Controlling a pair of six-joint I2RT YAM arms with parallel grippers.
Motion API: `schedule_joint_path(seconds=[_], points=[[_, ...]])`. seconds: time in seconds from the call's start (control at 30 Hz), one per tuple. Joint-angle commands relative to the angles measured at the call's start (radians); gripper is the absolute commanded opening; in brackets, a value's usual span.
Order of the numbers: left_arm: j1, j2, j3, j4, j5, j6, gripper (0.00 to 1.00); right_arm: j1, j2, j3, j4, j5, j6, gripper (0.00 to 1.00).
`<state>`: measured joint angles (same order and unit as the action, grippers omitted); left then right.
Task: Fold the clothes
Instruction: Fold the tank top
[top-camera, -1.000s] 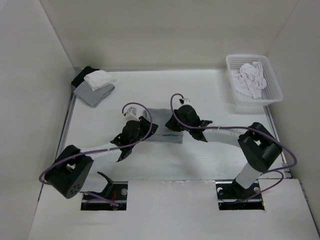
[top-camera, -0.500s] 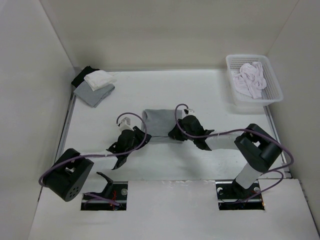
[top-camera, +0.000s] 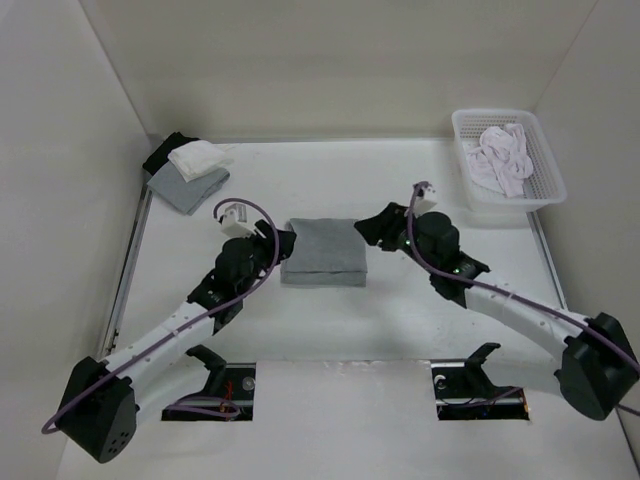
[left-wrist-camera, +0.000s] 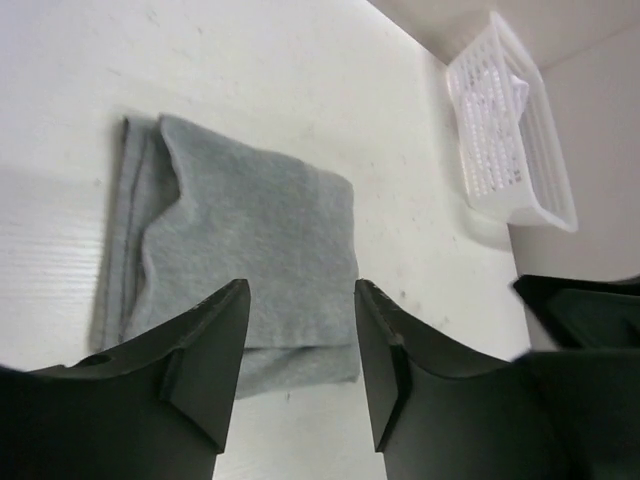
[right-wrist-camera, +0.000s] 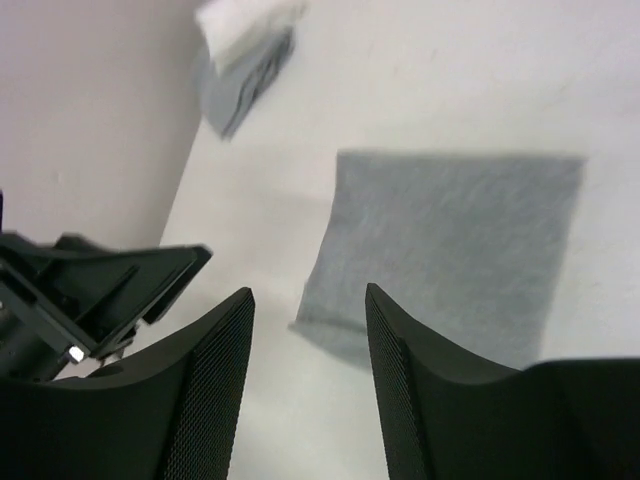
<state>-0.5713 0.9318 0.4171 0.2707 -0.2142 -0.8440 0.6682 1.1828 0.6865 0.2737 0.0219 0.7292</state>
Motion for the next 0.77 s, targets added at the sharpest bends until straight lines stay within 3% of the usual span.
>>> schedule_joint_path(seconds=[0.0, 0.17, 0.27, 0.4, 0.6, 0.73], points=[[0.049, -0.018, 0.061, -0.151, -0.063, 0.092, 0.47, -0.072, -0.086, -0.034, 0.001, 0.081, -0.059, 0.55], [0.164, -0.005, 0.066, -0.258, -0.045, 0.083, 0.56, -0.164, -0.210, -0.223, 0.157, 0.245, -0.060, 0.61], [0.227, 0.010, 0.051, -0.295, -0.013, 0.066, 0.57, -0.235, -0.221, -0.321, 0.245, 0.266, -0.036, 0.62], [0.273, 0.038, 0.026, -0.291, -0.002, 0.060, 0.57, -0.304, -0.207, -0.340, 0.259, 0.211, -0.002, 0.63], [0.279, 0.053, 0.014, -0.257, -0.008, 0.068, 0.53, -0.308, -0.132, -0.328, 0.280, 0.162, 0.026, 0.64], [0.273, 0.070, 0.028, -0.254, -0.011, 0.091, 0.60, -0.308, -0.104, -0.318, 0.282, 0.147, 0.027, 0.63]])
